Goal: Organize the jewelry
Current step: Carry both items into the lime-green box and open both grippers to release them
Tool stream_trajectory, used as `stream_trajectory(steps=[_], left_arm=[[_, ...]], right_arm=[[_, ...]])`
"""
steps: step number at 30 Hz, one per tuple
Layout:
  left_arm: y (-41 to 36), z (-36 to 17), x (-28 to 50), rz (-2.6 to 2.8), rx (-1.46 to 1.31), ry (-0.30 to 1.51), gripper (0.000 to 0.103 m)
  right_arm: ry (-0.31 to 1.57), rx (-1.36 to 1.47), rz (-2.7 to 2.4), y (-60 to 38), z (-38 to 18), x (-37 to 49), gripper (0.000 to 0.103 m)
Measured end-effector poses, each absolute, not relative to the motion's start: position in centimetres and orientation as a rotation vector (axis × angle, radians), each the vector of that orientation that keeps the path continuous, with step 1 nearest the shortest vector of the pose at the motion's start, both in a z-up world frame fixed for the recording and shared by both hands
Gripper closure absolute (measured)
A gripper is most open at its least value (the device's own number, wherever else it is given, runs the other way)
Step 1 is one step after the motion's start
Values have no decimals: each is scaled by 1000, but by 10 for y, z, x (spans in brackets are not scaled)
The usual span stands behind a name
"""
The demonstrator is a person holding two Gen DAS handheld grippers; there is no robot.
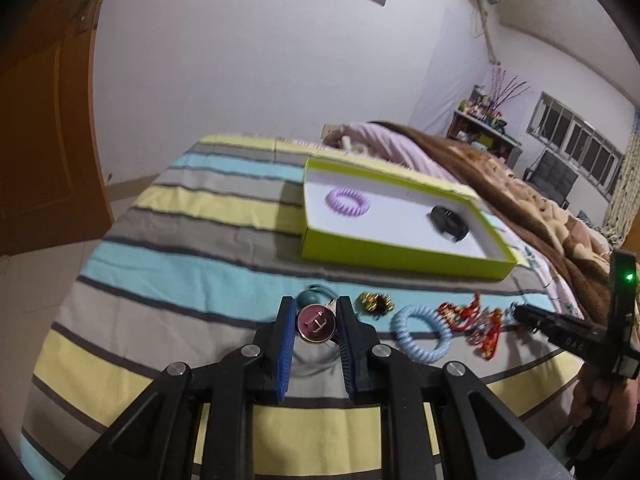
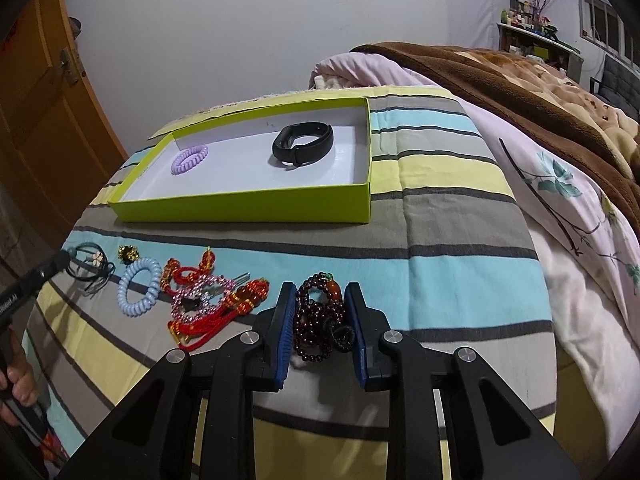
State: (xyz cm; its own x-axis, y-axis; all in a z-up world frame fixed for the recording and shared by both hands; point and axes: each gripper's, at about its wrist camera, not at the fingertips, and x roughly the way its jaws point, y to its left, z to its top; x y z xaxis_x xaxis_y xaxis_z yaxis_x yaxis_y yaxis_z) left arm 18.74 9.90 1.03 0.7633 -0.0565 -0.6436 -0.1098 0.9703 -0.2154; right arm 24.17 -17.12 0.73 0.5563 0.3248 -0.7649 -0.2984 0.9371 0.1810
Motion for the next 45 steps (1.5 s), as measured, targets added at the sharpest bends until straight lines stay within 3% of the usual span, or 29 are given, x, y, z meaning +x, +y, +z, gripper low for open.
stream_trajectory(steps=[24,45], left_arm=[[55,54,179,-71,-133,615,83],[58,55,273,-50,-55,638,83]], right_arm=[[761,29,404,-169,64,203,78],[768,-59,404,-140,59,282,78]])
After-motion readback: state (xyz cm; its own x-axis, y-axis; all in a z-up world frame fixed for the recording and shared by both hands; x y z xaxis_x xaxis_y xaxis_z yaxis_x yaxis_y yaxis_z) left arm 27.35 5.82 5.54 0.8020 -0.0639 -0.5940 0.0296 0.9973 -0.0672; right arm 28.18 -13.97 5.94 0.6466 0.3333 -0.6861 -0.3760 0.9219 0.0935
